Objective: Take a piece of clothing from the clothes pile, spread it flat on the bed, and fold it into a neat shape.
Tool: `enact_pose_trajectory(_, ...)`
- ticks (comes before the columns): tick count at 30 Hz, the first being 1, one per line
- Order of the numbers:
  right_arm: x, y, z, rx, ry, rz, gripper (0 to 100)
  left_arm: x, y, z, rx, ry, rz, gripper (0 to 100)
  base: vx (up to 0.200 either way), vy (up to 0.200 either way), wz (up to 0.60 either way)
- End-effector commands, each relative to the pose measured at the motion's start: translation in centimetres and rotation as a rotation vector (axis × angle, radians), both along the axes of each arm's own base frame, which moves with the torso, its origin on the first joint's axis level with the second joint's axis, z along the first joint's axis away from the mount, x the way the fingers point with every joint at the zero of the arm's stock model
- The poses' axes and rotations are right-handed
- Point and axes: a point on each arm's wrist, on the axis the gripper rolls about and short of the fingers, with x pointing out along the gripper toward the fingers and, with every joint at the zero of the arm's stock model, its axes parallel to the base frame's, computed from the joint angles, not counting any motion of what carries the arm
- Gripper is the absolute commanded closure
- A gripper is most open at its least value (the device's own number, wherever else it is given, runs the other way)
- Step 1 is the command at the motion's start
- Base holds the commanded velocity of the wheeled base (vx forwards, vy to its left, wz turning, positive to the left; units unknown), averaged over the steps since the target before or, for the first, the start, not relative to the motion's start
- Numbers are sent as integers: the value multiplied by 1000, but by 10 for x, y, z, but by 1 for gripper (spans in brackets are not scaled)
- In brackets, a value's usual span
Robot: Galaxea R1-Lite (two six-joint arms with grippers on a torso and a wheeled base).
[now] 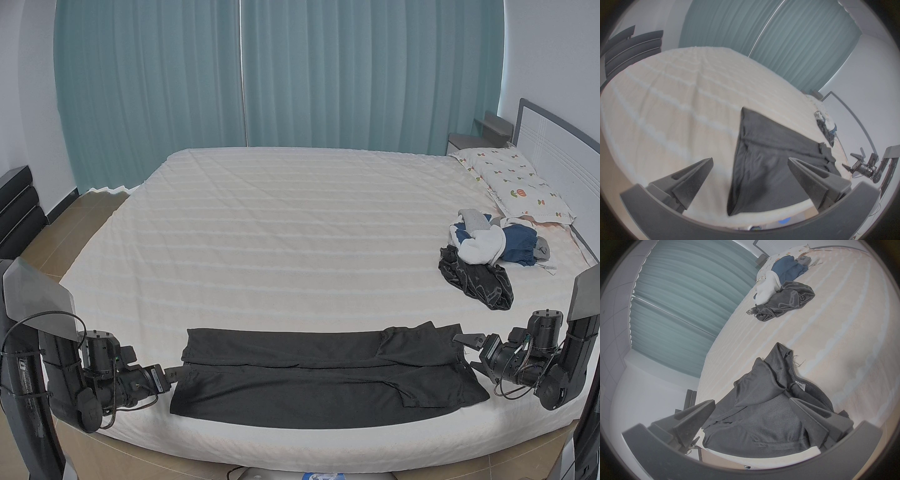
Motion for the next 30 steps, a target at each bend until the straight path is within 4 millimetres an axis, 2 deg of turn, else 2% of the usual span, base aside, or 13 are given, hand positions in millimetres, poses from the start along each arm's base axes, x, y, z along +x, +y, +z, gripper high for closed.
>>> enact_pose_trajectory(1,0,1,-6,9,22,17,0,29,-15,11,-27,-75,-32,0,0,0,0)
enact_pose_trajectory(4,0,2,-9,9,32,19,0,40,-17,11,-26,-66,-36,0,0,0,0)
enact_pose_trajectory(5,1,2,-14,9,51,20,0,60,-18,11,-23,-56,-35,0,0,0,0)
enact_pose_trajectory(6,1,2,-15,9,54,20,0,63,-19,11,-22,-54,-34,0,0,0,0)
enact_pose_trajectory(7,1,1,-18,9,57,18,0,74,-19,10,-11,-34,-39,0,0,0,0)
enact_pose_trajectory(9,1,1,-21,8,56,17,0,79,-20,9,14,3,-57,0,0,0,0)
enact_pose_trajectory(15,2,1,-36,4,74,12,0,91,-21,-5,52,82,-85,0,0,0,0)
enact_pose_trajectory(30,3,2,-36,4,66,17,0,97,-25,-17,56,66,-114,0,0,0,0)
